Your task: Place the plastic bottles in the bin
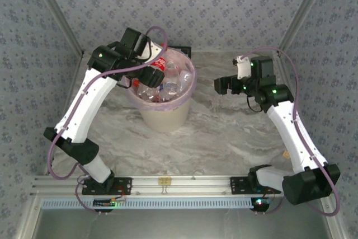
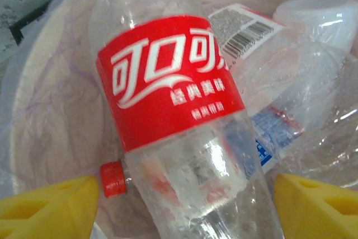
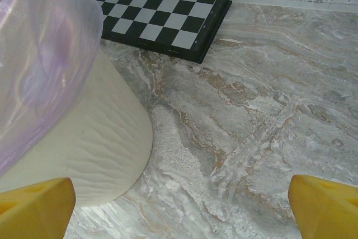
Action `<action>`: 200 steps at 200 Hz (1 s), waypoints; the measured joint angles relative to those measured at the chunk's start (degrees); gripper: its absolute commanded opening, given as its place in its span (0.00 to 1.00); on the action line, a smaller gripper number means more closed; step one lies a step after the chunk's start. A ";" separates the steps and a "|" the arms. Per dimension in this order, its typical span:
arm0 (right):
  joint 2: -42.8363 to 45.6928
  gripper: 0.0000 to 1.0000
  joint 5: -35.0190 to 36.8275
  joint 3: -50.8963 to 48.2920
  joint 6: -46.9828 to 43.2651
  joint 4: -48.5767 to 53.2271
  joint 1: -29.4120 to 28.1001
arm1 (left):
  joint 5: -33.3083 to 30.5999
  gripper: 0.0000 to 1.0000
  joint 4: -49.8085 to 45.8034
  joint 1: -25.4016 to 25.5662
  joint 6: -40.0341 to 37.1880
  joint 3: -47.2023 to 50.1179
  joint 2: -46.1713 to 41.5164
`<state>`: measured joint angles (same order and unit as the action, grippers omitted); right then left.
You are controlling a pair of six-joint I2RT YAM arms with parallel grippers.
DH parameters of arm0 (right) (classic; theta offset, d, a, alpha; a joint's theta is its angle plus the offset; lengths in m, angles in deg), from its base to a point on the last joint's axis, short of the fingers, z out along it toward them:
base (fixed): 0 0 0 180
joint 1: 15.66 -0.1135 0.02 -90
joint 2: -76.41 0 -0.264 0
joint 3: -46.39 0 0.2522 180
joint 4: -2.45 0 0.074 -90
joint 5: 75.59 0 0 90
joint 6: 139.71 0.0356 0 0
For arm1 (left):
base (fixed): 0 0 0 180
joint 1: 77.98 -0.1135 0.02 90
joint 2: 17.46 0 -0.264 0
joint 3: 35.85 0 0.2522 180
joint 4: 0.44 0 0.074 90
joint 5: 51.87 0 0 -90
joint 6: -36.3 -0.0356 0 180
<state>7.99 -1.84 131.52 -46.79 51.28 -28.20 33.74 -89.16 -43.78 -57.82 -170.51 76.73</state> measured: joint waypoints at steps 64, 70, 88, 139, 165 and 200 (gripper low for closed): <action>-0.61 1.00 0.02 0.00 0.02 -0.07 -0.22 | -6.84 0.58 -1.62 -0.07 -1.81 0.76 1.07; -0.63 1.00 0.04 0.00 0.02 -0.07 -0.26 | -7.34 0.57 -1.05 -0.07 -1.77 1.20 1.01; -0.68 1.00 0.04 0.00 0.02 -0.11 -0.39 | -8.07 0.49 1.60 -0.57 -0.96 2.99 0.37; -1.03 1.00 0.61 0.00 0.00 -0.15 -0.63 | -4.68 0.53 12.85 -5.29 9.92 13.88 -4.22; -1.03 1.00 0.90 0.00 -0.22 -0.15 -0.63 | -4.20 0.55 16.52 -5.49 14.45 18.95 -6.99; -1.03 1.00 0.92 0.00 -0.44 -0.15 -0.66 | -3.17 0.61 20.55 -5.27 16.26 24.39 -9.70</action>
<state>6.96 -0.92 131.52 -47.23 51.13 -28.85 30.57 -68.61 -49.05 -41.56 -146.12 67.03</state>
